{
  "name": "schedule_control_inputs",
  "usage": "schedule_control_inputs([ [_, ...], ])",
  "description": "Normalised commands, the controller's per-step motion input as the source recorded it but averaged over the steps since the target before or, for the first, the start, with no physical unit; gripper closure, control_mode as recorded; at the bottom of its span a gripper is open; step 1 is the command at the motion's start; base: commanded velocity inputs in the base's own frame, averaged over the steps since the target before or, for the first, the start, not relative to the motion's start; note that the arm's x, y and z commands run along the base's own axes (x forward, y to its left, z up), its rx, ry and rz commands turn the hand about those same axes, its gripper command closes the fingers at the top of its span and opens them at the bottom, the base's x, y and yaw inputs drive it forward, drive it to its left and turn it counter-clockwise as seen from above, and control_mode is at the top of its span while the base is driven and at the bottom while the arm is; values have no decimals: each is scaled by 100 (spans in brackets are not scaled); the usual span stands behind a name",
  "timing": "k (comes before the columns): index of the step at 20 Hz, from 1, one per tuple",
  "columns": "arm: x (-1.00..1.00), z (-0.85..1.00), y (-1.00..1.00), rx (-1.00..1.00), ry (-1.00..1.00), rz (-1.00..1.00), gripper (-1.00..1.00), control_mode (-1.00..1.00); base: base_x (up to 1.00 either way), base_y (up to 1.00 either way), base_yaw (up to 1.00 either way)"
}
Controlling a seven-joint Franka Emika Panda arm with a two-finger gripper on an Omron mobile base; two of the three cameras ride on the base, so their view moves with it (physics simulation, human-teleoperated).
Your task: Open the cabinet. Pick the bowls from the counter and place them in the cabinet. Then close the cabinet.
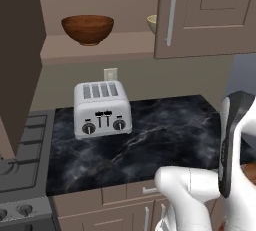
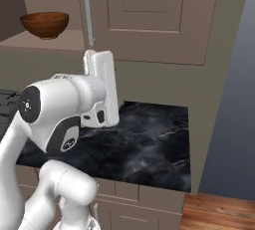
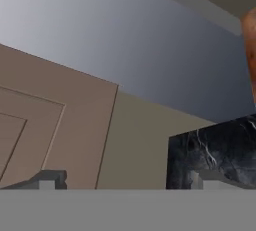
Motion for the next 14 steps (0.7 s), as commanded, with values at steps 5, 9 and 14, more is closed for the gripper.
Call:
schedule_control_inputs([
  [5, -71, -2, 17, 6, 0, 0, -100, -100, 0, 0, 0],
  [9, -72, -1, 13, 6, 0, 0, -100, -100, 0, 0, 0],
  [14, -49, 0, 54, 1, 0, 0, -100, -100, 0, 0, 0],
])
